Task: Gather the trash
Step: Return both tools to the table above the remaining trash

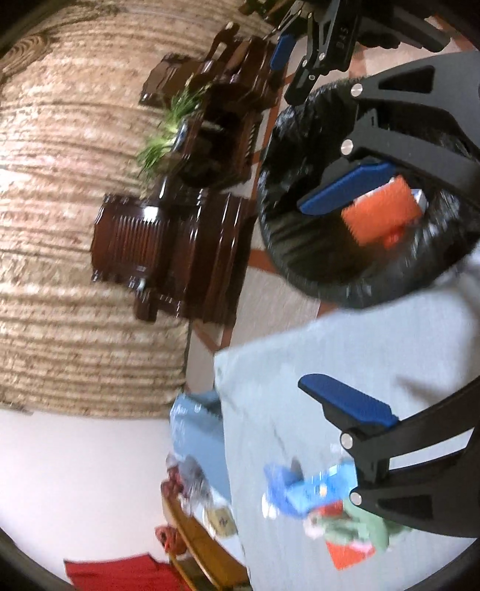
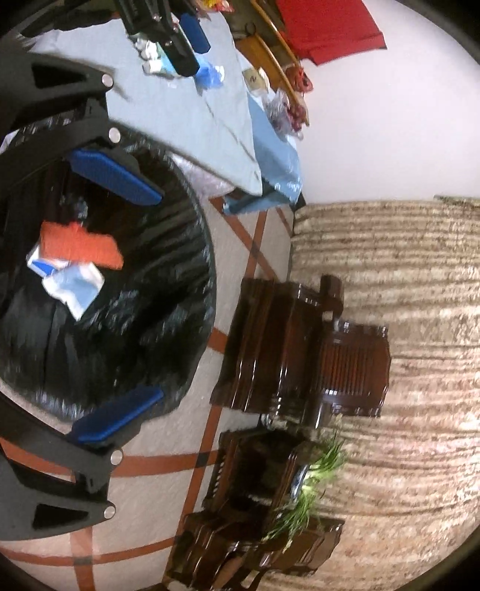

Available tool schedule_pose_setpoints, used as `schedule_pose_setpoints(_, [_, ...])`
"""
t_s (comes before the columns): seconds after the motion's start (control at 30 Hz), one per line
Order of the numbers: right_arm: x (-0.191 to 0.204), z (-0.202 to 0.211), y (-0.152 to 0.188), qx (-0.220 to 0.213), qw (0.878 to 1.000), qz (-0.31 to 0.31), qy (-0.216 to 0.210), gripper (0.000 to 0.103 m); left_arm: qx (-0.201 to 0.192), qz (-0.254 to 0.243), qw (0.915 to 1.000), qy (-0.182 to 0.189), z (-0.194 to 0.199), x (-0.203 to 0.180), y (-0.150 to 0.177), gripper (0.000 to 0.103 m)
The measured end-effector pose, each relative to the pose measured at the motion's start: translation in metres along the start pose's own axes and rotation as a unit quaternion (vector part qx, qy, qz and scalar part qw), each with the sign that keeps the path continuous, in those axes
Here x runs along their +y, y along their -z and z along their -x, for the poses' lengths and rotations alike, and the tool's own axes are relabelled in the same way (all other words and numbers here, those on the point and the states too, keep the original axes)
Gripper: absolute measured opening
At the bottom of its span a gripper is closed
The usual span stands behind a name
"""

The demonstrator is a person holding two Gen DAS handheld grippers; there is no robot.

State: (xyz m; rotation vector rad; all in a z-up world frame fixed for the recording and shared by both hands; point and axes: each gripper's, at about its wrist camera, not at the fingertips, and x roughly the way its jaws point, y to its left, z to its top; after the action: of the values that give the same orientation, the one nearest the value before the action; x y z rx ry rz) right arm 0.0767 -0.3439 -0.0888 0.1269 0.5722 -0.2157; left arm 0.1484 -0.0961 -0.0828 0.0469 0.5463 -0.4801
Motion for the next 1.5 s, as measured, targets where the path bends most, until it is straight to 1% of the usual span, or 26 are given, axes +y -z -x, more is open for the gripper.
schedule_pose_setpoints(0.13, [0.03,-0.002,-0.004,-0.002,1.0,0.016,-0.026,0.097,-0.013,0.018,0.9989,-0.042,0.023,0.033,0.001,0.087])
schedule_pose_setpoints(0.3, [0.073,-0.006,-0.01,-0.007,0.997,0.039,-0.06,0.097,-0.021,0.035,0.9956,-0.084,0.044,0.073,0.009,0.087])
schedule_pose_setpoints(0.5, [0.123,-0.016,-0.009,-0.003,0.993,0.061,-0.096,0.097,-0.022,0.055,0.9885,-0.139,0.066,0.122,0.021,0.089])
schedule_pose_setpoints(0.73, [0.179,-0.035,-0.005,0.006,0.988,0.086,-0.13,0.097,-0.01,0.086,0.9777,-0.192,0.078,0.179,0.038,0.089])
schedule_pose_setpoints(0.93, [0.222,-0.051,0.002,0.01,0.983,0.101,-0.151,0.097,-0.001,0.096,0.9731,-0.21,0.075,0.207,0.051,0.089])
schedule_pose_setpoints(1.17, [0.264,-0.077,0.016,0.03,0.976,0.128,-0.173,0.096,0.009,0.104,0.9712,-0.214,0.064,0.229,0.063,0.089])
schedule_pose_setpoints(1.33, [0.291,-0.097,0.031,0.055,0.97,0.147,-0.185,0.089,0.018,0.115,0.9677,-0.224,0.058,0.246,0.073,0.089])
schedule_pose_setpoints(1.43, [0.306,-0.108,0.038,0.07,0.966,0.158,-0.19,0.083,0.022,0.119,0.9664,-0.227,0.055,0.254,0.076,0.089])
schedule_pose_setpoints(1.5, [0.314,-0.115,0.042,0.082,0.964,0.161,-0.197,0.076,0.024,0.117,0.9662,-0.228,0.053,0.256,0.078,0.089])
